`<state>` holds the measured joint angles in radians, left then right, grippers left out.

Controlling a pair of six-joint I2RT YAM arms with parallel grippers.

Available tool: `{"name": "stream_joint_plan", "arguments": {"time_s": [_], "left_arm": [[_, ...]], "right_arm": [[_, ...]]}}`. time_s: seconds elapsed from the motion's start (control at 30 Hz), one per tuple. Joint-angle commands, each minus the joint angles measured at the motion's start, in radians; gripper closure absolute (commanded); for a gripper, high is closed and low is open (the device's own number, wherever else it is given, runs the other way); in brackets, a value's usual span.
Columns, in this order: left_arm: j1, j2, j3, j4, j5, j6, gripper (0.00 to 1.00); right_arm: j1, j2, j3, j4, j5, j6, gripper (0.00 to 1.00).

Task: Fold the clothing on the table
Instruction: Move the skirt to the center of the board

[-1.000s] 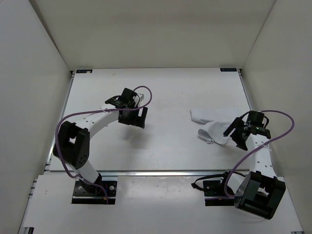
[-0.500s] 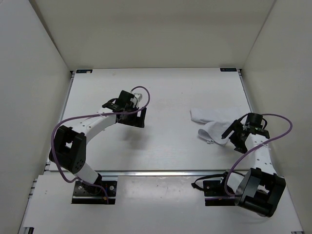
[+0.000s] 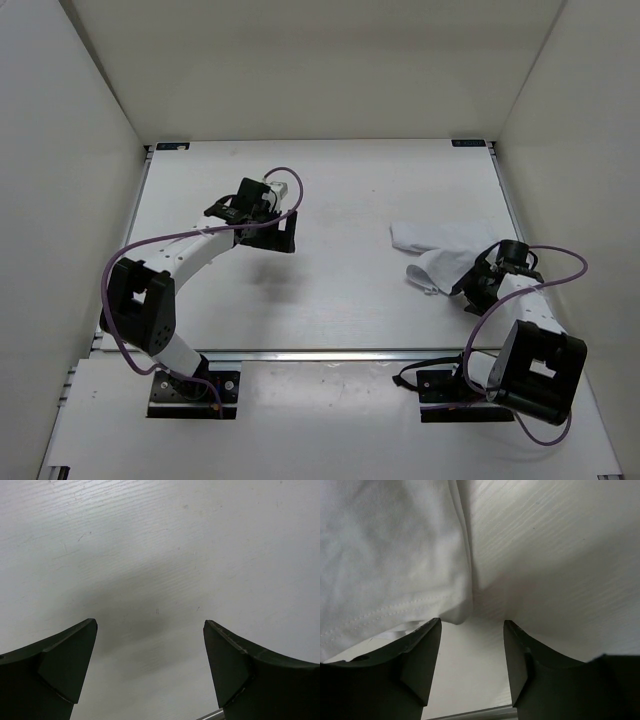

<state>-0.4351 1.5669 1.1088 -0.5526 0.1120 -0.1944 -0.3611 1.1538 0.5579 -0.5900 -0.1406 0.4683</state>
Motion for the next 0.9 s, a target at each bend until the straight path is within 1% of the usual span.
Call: {"name": "stream_joint_plan", "arguments": {"time_s": [0.0, 0.07, 0.2, 0.23, 0.27, 0.3, 0.33, 0.37, 0.4, 0.47, 0.5, 0.6, 0.67, 0.7, 0.77, 0.8, 0.87], "left_arm": [[0.002, -0.024, 0.039, -0.004, 0.028, 0.009, 0.02], [0.001, -0.016, 0.04, 0.011, 0.037, 0.006, 0.01], [-0.002, -0.013, 0.049, 0.022, 0.046, -0.002, 0.01], [-0.002, -0.01, 0.043, 0.022, 0.048, 0.0, 0.02], [-0.001, -0.014, 0.04, 0.031, 0.052, -0.008, 0.01], [-0.001, -0.013, 0.037, 0.029, 0.061, -0.01, 0.02], [-0.001, -0.016, 0.025, 0.031, 0.067, -0.013, 0.01], [-0.001, -0.018, 0.019, 0.036, 0.081, -0.013, 0.01], [-0.002, -0.018, 0.017, 0.046, 0.095, -0.017, 0.01], [0.001, -0.022, -0.006, 0.054, 0.114, -0.022, 0.01], [-0.004, -0.024, -0.007, 0.062, 0.127, -0.016, 0.01], [0.004, -0.031, -0.035, 0.098, 0.175, -0.027, 0.01], [0.018, -0.034, -0.041, 0.108, 0.21, -0.025, 0.01], [0.024, -0.034, -0.037, 0.106, 0.209, -0.025, 0.02], [0.022, -0.039, -0.027, 0.097, 0.195, -0.019, 0.02], [0.03, -0.05, -0.017, 0.085, 0.175, -0.014, 0.01], [0.042, -0.073, -0.003, 0.06, 0.14, -0.008, 0.01]], "right_arm": [[0.005, 0.018, -0.001, 0.078, -0.013, 0.018, 0.52], [0.011, 0.03, -0.007, 0.096, -0.016, 0.02, 0.59], [0.034, 0.05, 0.0, 0.11, 0.019, 0.013, 0.63], [0.03, 0.053, 0.003, 0.111, 0.024, 0.007, 0.65], [0.031, 0.058, 0.008, 0.125, 0.022, -0.002, 0.71], [0.024, 0.067, 0.007, 0.133, 0.016, -0.005, 0.81], [0.028, 0.075, 0.014, 0.127, 0.018, -0.005, 0.86], [0.028, 0.08, 0.017, 0.137, 0.027, -0.017, 0.95], [0.037, 0.101, 0.023, 0.14, 0.021, -0.023, 0.99], [0.076, 0.11, 0.078, 0.139, 0.023, -0.072, 1.0], [0.114, 0.112, 0.094, 0.144, 0.012, -0.095, 1.0], [0.214, 0.135, 0.206, 0.137, -0.059, -0.145, 1.0], [0.318, 0.155, 0.296, 0.139, -0.115, -0.167, 1.0], [0.35, 0.152, 0.316, 0.14, -0.12, -0.162, 1.0], [0.457, 0.153, 0.396, 0.156, -0.206, -0.166, 1.0], [0.48, 0.152, 0.43, 0.163, -0.233, -0.172, 1.0], [0.606, 0.152, 0.495, 0.165, -0.255, -0.193, 1.0]]}}
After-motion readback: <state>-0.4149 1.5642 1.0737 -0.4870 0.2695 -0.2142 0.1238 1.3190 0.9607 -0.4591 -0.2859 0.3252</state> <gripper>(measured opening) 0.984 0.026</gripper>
